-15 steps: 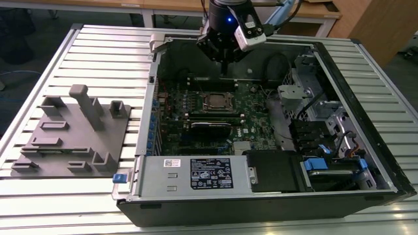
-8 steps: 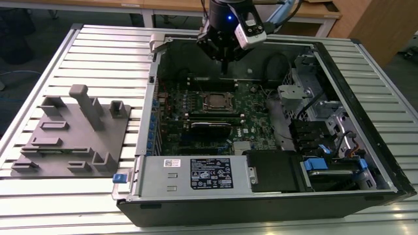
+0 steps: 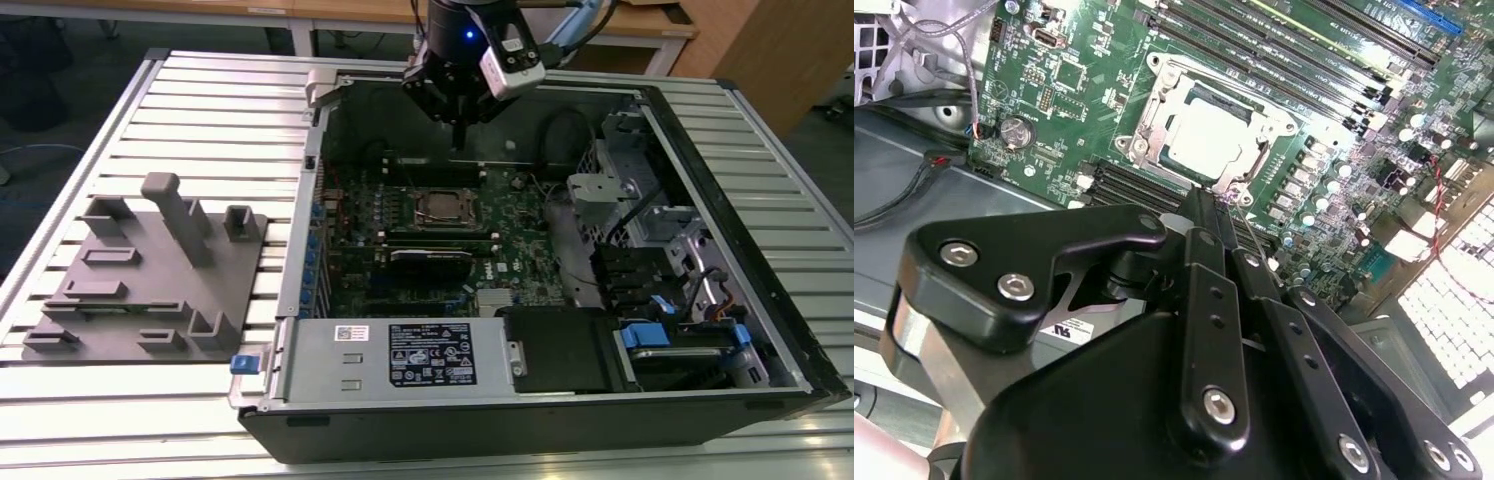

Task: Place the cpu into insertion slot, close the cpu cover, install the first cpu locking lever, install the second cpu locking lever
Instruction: 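Install the first cpu locking lever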

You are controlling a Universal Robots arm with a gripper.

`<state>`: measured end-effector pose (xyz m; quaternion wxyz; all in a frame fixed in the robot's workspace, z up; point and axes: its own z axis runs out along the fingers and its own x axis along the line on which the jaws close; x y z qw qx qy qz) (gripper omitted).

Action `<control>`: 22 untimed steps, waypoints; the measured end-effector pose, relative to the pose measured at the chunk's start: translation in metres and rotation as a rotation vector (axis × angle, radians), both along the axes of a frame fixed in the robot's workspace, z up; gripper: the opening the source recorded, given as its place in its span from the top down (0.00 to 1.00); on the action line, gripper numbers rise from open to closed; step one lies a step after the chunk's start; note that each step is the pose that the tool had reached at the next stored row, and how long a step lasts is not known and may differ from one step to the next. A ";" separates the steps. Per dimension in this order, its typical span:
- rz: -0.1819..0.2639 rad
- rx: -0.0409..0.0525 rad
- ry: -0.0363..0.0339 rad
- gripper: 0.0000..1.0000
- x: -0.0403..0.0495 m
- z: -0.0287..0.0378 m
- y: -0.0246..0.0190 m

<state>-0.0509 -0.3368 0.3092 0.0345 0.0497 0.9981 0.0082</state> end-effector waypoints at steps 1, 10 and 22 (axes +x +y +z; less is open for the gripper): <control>0.000 0.0000 0.0000 0.90 0.0000 0.0000 0.0000; 0.000 -0.0001 0.0177 0.90 0.0000 0.0000 0.0000; 0.000 0.0000 0.0298 0.90 0.0000 0.0000 0.0000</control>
